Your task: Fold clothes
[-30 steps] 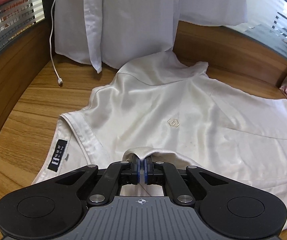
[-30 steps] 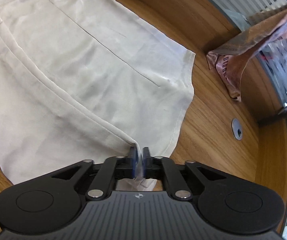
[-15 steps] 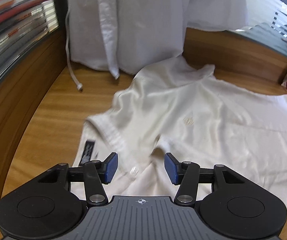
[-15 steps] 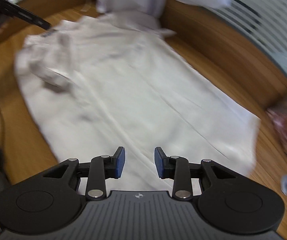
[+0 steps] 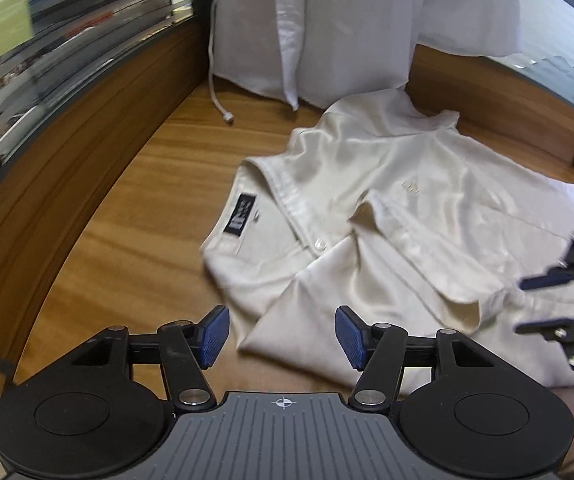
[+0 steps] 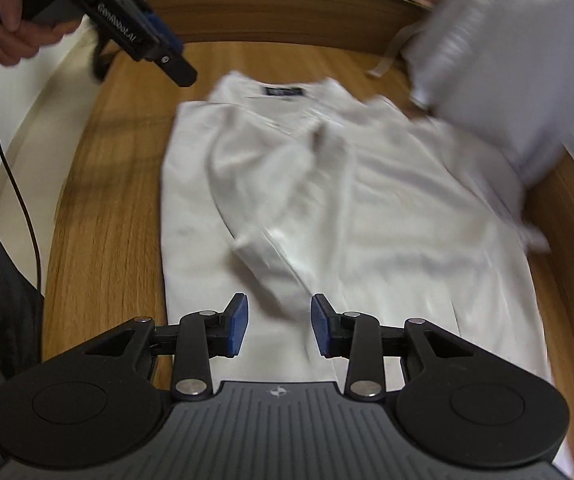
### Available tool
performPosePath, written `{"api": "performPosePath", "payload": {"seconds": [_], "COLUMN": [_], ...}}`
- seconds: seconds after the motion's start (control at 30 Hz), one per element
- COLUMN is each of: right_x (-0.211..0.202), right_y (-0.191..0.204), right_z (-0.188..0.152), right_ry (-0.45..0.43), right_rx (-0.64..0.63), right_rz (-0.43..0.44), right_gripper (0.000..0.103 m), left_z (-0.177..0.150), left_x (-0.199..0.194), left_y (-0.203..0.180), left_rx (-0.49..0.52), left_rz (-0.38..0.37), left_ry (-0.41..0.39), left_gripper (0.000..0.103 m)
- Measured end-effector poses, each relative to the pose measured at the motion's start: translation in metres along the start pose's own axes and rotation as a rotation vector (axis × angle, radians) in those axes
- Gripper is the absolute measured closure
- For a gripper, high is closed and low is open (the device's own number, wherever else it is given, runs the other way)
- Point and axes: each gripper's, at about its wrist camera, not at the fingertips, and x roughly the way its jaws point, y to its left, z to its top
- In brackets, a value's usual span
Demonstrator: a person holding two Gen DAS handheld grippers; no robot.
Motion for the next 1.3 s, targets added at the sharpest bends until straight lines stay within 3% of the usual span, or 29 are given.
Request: {"api": "performPosePath", "payload": {"seconds": [0.2,0.27,0.37,0.5,0.67,0.83,0.93,1.13,1.3], "right_x": [0.026,0.029,0.025,0.012,0.003,0.012,0.010,-0.011,-0.046], "right_y": [0.009,0.008,0.000,-0.031,-0.084,-0.120,-0.116,-0.101,-0.089], "right_z": [0.022,0.025,0.026,0.020,-0.014,-0.064,-0.077,-0.081,-0.097], "right_ry": [0.014,0.014,-0.020,-0.089,-0.127,-0.105,-0.110,-0.095,-0.098], "right_rx": [-0.183,-0.199,-0.156,0.058,0.533,0.974,1.039,1.006,1.026], "right_rz": [0.005,0.006,0.003,-0.072,-0.168,-0.158,-0.218,-0.277,-0.311], "right_gripper": [0.065,0.087,0.087,0.087,0.087,0.085,0.077,0.076,0.072], "left_z": [-0.013,-0.016,-0.018,-0.018,-0.009,0.007,0.019,0.047,0.066], "left_x": [-0.012,-0.014,-0.015,-0.012,-0.003,0.013,0.025,0.056,0.090], "left_y": [0.004,0.005,0.008,0.007,-0.002,-0.022,-0.037,-0.068,-0.098], "left_rx": [-0.041,-0.052,-0.074,-0.096,-0.075,-0.015,0.028,0.085,0.129], "left_rz": [0.026,0.036,0.049,0.062,0.054,0.026,0.006,-0.073,-0.140], "left_ry": [-0.001,-0.005,-0.005,-0.003,-0.004,-0.005,-0.005,-0.002,0.033], "left_gripper": [0.041,0.041,0.041,0.041,0.041,0.041,0.041,0.043,0.056]}}
